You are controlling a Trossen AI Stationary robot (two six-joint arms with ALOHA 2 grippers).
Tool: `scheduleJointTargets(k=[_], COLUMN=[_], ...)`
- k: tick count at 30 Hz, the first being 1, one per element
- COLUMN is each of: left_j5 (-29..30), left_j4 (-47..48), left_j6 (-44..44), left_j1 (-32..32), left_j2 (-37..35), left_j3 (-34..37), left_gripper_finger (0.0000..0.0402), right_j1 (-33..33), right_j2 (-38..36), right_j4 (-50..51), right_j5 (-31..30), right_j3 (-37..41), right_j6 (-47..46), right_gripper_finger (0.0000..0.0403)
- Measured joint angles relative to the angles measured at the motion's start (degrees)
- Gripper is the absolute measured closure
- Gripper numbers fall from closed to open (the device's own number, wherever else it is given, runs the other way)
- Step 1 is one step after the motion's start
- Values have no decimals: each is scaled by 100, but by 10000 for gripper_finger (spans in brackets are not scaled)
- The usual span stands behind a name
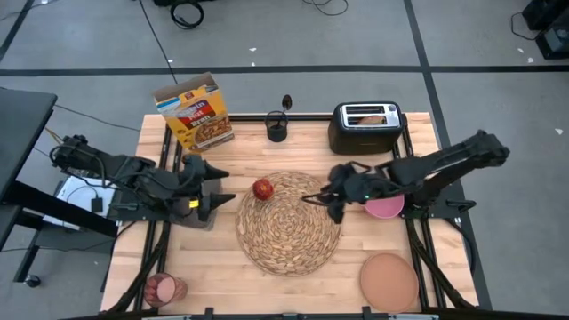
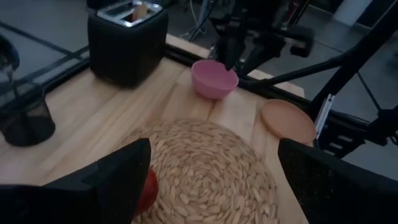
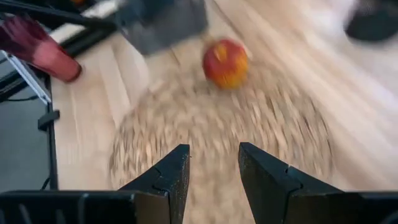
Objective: Arrange a breakfast setting
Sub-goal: Put the pink bowl on the brown placemat
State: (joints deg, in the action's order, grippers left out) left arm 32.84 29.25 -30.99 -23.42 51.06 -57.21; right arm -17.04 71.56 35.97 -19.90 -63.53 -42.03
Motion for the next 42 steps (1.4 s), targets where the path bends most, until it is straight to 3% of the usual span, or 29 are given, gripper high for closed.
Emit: scheduleJointTargets(k=[7,15,22,29,42], left_j5=[-315,-570,-550,-448,-439], left_j4=[143,1847,2255,2242,2243], left_j6=[151,-220,-586,-602,-688], left_j1=[6,-87,84,151,129], left_j2=[544,1293,1349,1351,1351], left_j3=[-733,-1979,-2026,-2016,-2016], left_gripper_finger=[44,45,45,45,45], right_j1=[-203,-38,468,955,1157], right_j2=[-316,-289,-139,141,709], right_j4=[1032,2336,3446,3165,2237], right_j5=[199,606,987,2030,2313], right_j3=[0,0,71,994,1744], right_j6=[-497,-1574,-2281,-2518,-2620], right_gripper_finger=[258,258,258,258,274])
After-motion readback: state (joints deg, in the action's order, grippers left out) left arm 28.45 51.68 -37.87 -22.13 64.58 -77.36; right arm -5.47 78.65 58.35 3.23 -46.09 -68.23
